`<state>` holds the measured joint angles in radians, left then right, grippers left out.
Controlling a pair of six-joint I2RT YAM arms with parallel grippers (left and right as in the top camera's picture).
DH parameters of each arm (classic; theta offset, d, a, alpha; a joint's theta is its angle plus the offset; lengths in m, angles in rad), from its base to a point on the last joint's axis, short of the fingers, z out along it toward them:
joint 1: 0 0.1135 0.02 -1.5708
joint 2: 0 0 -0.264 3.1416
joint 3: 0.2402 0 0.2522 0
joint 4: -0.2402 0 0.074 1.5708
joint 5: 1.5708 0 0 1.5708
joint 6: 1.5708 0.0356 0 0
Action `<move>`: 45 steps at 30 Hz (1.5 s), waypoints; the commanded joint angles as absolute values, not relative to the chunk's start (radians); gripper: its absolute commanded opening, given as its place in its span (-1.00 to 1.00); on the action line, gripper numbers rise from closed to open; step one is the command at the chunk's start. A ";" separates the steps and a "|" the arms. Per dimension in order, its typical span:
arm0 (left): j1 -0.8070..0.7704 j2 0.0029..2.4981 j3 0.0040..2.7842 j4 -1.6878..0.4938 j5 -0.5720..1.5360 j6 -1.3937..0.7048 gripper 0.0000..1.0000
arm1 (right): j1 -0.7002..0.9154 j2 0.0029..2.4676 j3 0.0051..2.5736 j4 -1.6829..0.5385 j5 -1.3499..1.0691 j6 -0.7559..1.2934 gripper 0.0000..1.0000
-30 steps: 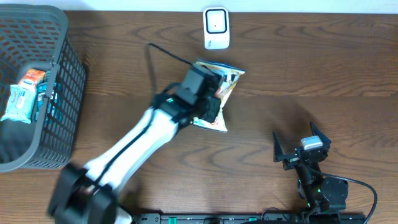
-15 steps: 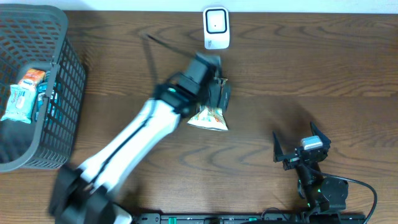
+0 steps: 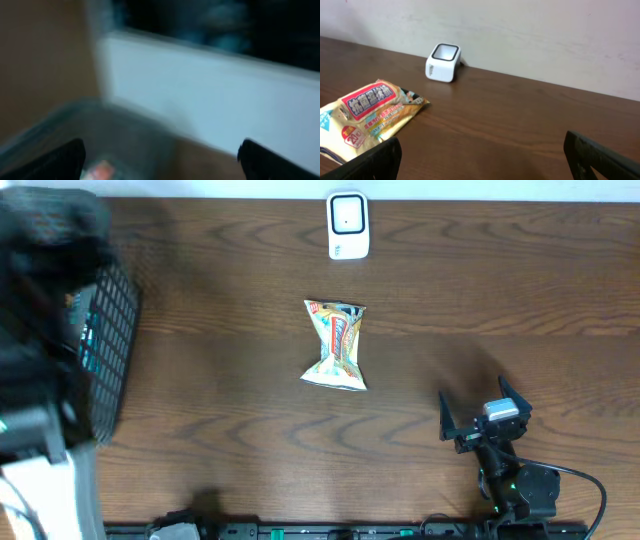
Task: Scan the item barcode
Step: 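Carry the yellow pack to the table center and release it, then reach into the basket and grasp the blue Listerine bottle cap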
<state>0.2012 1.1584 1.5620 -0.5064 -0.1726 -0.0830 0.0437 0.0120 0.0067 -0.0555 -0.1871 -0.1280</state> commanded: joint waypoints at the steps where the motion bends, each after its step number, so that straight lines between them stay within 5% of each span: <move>1: 0.475 1.273 1.540 -0.589 -0.142 -0.405 0.96 | 0.048 0.007 0.006 -0.060 -0.190 -0.132 0.98; 6: 0.681 1.436 1.540 -0.606 0.150 -0.471 0.96 | 0.048 0.007 0.006 -0.060 -0.190 -0.132 0.99; 10: 0.707 1.560 1.540 -0.547 0.274 -0.215 0.96 | 0.048 0.007 0.006 -0.060 -0.190 -0.132 0.98; 27: 0.685 1.921 1.539 -0.507 0.390 0.389 0.96 | 0.048 0.007 0.006 -0.060 -0.190 -0.132 0.99; 45: 0.657 2.180 1.539 -0.519 0.348 0.451 0.96 | 0.048 0.007 0.006 -0.060 -0.190 -0.132 0.99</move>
<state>0.6594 2.1254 1.5425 -0.5011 0.3565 0.4458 0.0437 0.0120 0.0063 -0.0559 -0.1871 -0.1280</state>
